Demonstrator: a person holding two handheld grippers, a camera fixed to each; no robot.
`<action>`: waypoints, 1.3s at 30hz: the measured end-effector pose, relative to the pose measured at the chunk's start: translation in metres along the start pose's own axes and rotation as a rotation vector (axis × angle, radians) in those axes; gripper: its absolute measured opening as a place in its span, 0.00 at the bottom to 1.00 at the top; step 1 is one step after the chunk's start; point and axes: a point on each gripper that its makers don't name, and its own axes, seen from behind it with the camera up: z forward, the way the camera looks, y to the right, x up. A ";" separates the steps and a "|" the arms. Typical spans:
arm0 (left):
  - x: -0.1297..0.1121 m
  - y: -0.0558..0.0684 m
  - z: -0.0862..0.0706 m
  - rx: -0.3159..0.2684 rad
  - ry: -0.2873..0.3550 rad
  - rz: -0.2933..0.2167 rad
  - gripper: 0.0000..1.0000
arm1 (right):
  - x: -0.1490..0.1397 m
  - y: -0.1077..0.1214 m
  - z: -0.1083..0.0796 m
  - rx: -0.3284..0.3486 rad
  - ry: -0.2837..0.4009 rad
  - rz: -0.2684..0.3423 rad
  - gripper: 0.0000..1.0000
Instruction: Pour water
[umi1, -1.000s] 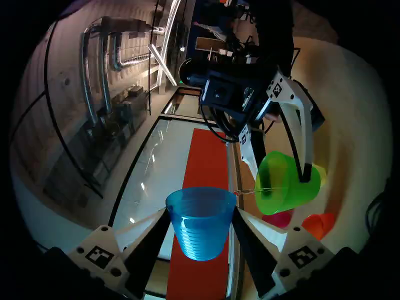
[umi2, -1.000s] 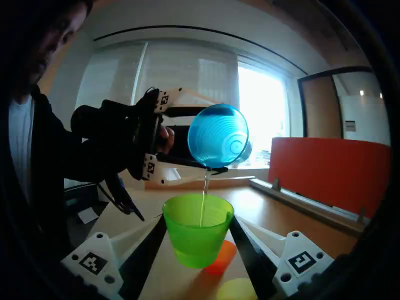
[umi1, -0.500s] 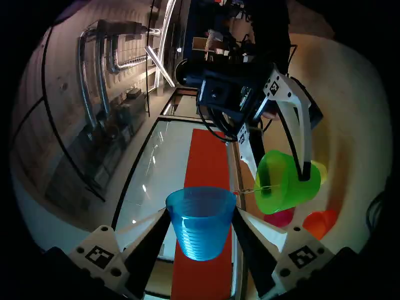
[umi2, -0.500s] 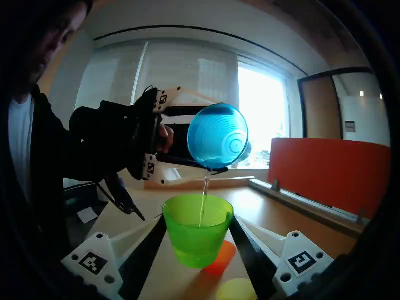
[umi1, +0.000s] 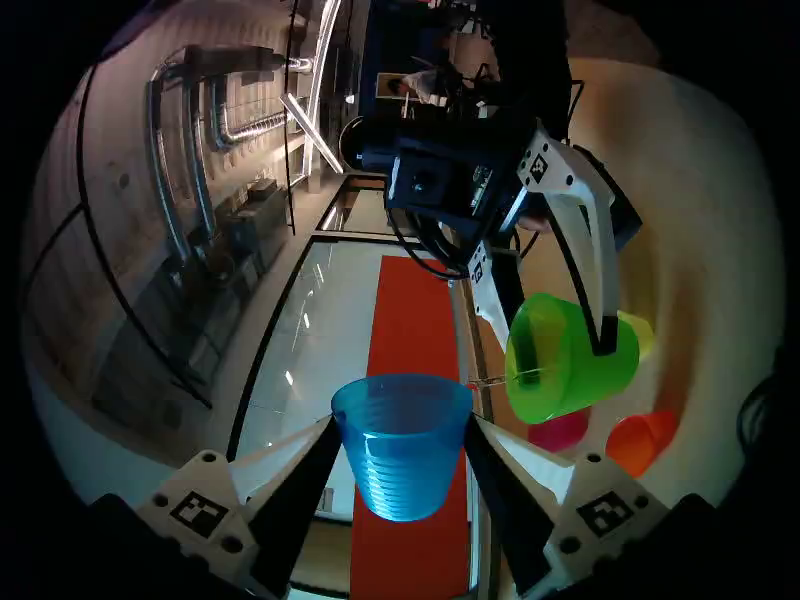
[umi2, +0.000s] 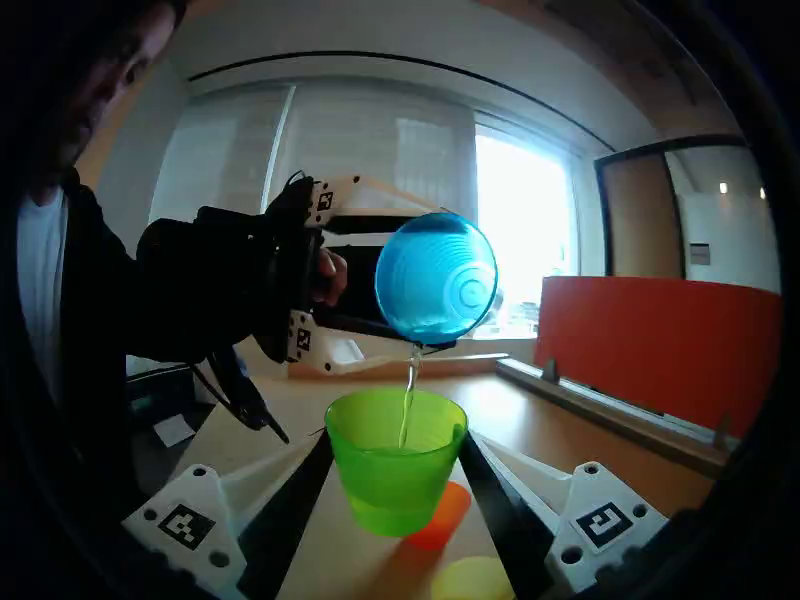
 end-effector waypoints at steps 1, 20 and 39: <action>0.000 0.000 0.000 0.000 0.000 0.003 0.84 | 0.000 0.000 0.000 0.000 0.000 0.001 0.90; 0.002 0.001 0.000 -0.006 0.004 0.035 0.84 | 0.002 0.002 0.000 -0.003 0.000 -0.005 0.90; -0.001 0.000 0.003 0.000 -0.001 0.042 0.84 | 0.004 0.001 0.000 -0.003 -0.004 -0.011 0.90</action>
